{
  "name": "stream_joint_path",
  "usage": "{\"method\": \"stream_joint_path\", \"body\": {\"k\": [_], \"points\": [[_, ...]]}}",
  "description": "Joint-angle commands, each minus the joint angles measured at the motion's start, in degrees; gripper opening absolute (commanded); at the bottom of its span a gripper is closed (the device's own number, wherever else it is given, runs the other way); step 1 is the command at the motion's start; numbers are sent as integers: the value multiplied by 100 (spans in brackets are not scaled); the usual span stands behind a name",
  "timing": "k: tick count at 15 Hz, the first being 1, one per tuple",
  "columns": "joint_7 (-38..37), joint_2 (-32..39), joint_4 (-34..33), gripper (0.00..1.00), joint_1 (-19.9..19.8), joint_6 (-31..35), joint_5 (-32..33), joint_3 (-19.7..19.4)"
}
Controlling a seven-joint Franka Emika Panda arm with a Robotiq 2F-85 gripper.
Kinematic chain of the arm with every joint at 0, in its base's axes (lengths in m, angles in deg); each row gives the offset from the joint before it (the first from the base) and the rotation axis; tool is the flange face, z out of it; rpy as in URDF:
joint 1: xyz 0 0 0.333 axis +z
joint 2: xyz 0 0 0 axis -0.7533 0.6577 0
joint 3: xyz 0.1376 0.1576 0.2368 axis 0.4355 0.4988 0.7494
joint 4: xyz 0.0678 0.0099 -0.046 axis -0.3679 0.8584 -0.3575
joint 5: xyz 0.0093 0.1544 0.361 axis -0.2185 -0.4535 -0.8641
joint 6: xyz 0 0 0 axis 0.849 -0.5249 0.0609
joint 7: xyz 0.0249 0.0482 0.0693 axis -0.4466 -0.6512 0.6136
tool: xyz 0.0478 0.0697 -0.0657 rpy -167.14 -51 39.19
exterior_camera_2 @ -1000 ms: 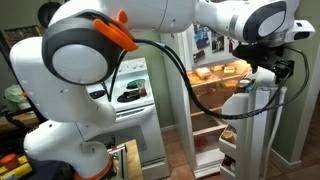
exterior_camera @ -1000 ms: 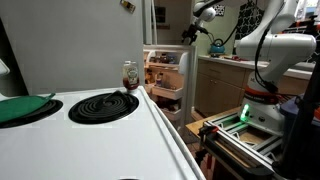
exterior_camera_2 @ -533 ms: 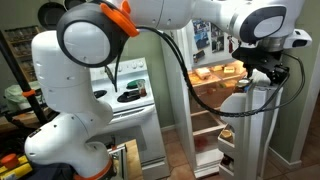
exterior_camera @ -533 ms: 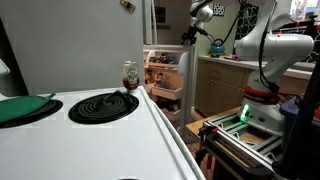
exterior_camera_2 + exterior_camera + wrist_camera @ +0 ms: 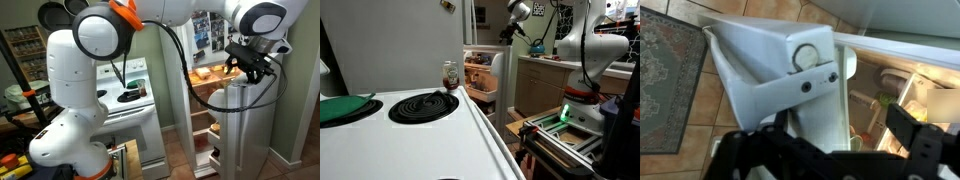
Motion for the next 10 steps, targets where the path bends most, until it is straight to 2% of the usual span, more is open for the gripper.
{"method": "stream_joint_path", "body": {"k": [1, 4, 10], "points": [[394, -34, -66, 100, 705, -835, -520, -842], [631, -14, -52, 100, 1042, -1290, -788, -1143], [1112, -122, 20, 100, 1415, -1928, -1247, -1385]]}}
